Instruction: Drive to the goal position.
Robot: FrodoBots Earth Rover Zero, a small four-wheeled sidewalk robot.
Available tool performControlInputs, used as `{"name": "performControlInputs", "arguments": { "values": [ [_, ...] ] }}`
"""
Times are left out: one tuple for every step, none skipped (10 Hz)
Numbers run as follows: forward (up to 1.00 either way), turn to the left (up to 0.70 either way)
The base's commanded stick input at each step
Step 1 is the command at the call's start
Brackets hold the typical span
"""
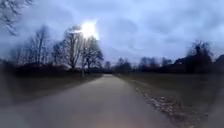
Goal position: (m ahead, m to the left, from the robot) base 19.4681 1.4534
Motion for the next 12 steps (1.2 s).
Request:
{"name": "performControlInputs", "arguments": {
  "values": [
    [1.00,0.04],
    [1.00,0.04],
    [1.00,0.04],
    [1.00,0.04],
    [1.00,0.04],
    [1.00,0.04],
    [1.00,0.04],
    [1.00,0.04],
    [1.00,0.04],
    [1.00,0.04],
    [1.00,0.04],
    [1.00,0.04]
  ]
}}
